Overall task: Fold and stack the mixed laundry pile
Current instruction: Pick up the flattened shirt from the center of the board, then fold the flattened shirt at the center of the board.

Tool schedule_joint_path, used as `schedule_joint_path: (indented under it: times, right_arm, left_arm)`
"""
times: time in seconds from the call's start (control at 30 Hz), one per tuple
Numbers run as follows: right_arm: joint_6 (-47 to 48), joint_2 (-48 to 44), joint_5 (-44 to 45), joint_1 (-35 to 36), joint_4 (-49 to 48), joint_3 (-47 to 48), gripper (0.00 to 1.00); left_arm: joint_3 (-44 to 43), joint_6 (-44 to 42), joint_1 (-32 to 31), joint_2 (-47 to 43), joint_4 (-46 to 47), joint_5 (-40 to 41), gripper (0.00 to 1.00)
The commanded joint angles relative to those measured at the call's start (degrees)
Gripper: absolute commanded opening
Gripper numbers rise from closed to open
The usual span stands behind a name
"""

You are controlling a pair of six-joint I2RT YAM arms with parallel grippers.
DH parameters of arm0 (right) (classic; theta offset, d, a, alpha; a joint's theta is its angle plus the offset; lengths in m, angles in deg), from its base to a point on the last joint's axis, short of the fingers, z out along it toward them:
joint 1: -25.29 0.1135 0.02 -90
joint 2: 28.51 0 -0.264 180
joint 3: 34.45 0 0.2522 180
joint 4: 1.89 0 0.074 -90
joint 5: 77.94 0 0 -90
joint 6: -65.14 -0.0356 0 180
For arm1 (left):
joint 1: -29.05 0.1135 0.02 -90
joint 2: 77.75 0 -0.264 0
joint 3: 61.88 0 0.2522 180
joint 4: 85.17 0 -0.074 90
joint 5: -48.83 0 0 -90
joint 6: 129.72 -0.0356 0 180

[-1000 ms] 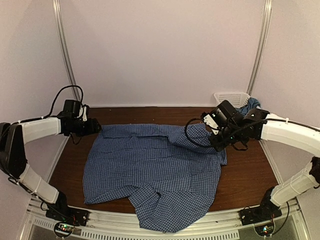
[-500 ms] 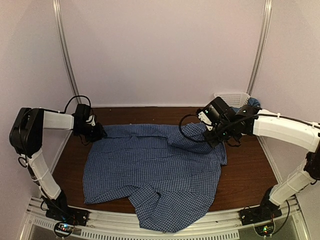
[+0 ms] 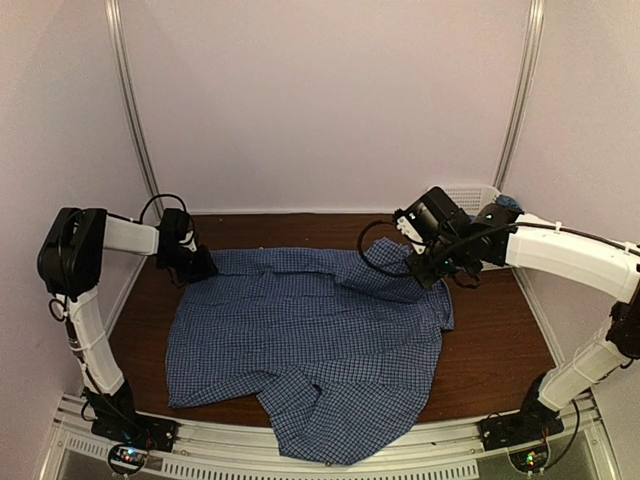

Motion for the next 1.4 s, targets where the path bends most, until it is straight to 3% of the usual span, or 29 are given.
schedule_joint_path:
  times: [0.0,0.2,0.5,0.73,1.37]
  right_arm:
    - [-0.5,0.2,2.3,0.2,0.6,1.8,0.00]
    - [-0.5,0.2,2.9,0.1,0.8,1.8,0.00]
    - [-0.3,0.1,3.4,0.0,0.7,1.6,0.00]
    - [0.4,-0.1,4.2,-0.2,0.3,2.0,0.00]
    - [3.0,-0.8,7.8,-1.1,1.0,5.6,0.00]
  left_arm:
    - [-2.6,1.0,0.0,1.6,1.0,1.8,0.33]
    - [-5.8,1.6,0.0,4.4,-0.6,2.2,0.31]
    - [-7.8,2.6,0.7,6.2,-2.9,2.4,0.00]
    - [-9.5,2.6,0.7,5.7,-3.1,1.1,0.00]
    - [-5.8,1.0,0.8,-7.6,-6.1,4.5,0.00]
